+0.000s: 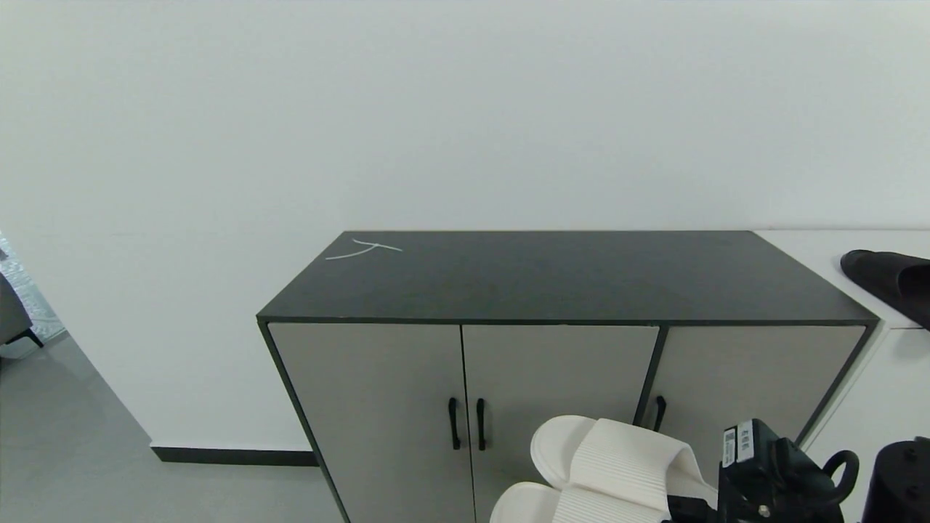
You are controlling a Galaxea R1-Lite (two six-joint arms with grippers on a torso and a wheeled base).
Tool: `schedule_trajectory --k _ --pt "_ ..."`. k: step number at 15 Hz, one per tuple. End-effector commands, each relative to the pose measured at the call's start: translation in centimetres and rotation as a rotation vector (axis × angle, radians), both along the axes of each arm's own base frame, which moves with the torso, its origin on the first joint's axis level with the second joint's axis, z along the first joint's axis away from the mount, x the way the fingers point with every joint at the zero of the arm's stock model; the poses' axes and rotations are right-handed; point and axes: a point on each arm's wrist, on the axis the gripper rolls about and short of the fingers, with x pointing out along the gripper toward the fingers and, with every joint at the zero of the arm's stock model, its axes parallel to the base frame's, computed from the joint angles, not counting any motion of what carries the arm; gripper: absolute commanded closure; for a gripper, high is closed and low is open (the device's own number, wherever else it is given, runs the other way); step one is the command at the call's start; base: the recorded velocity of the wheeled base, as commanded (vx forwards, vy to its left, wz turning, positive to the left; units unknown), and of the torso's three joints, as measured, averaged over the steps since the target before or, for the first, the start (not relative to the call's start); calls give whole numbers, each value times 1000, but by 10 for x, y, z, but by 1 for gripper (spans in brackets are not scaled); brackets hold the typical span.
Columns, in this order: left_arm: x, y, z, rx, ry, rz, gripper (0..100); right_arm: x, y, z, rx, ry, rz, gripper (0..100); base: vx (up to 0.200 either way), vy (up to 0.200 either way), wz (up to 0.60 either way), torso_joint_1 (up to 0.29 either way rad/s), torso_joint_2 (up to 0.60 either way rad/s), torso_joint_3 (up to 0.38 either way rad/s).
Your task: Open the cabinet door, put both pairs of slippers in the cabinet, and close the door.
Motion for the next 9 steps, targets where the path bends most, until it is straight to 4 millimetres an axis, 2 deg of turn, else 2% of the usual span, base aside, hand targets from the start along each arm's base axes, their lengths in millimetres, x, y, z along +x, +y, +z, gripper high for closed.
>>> schedule_trajectory --k 1,9 --pt "0 0 0 0 0 0 100 0 0 -1 -2 2 2 100 0 0 0 -222 530 276" --pt "0 0 0 -2 0 0 100 -5 0 -3 -14 12 20 100 0 0 0 -226 511 285"
